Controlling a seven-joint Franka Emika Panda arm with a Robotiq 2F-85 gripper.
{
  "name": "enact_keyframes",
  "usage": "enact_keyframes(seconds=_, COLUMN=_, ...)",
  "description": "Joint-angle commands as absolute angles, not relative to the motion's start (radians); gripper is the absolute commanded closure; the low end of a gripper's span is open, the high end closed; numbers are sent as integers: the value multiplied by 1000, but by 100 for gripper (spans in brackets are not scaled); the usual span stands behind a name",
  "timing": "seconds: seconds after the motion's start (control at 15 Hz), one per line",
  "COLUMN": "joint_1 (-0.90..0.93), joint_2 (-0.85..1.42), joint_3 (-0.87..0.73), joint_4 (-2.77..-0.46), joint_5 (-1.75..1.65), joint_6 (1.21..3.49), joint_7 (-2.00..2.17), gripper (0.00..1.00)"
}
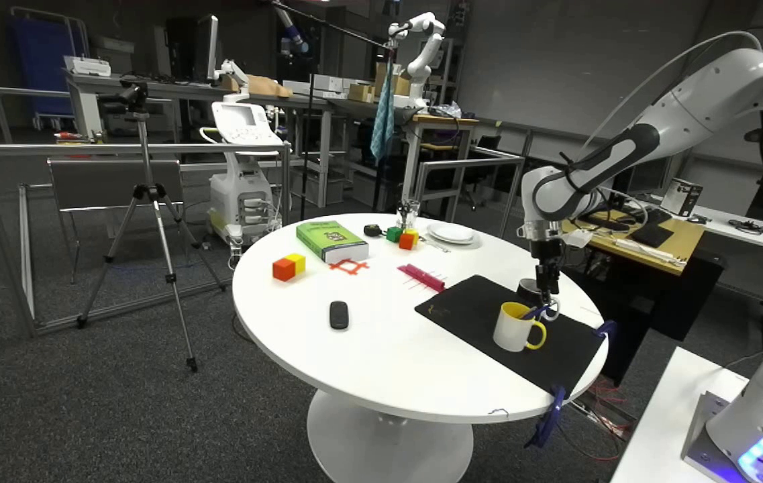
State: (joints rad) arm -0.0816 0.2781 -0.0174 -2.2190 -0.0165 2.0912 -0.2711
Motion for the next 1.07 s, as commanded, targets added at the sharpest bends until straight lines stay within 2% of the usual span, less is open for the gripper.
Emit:
enact_keyframes(seconds=0.0, joint_1=-87, joint_2=269, joint_3=-23, joint_4=-2219, joint_5=22, joint_6=2092, joint_7=-221, gripper=0)
enact_keyframes(seconds=1.0, joint_1=-84, joint_2=248, joint_3=-76, joint_4=-2206, joint_5=-5, joint_6=2056, joint_7=-38, gripper=0)
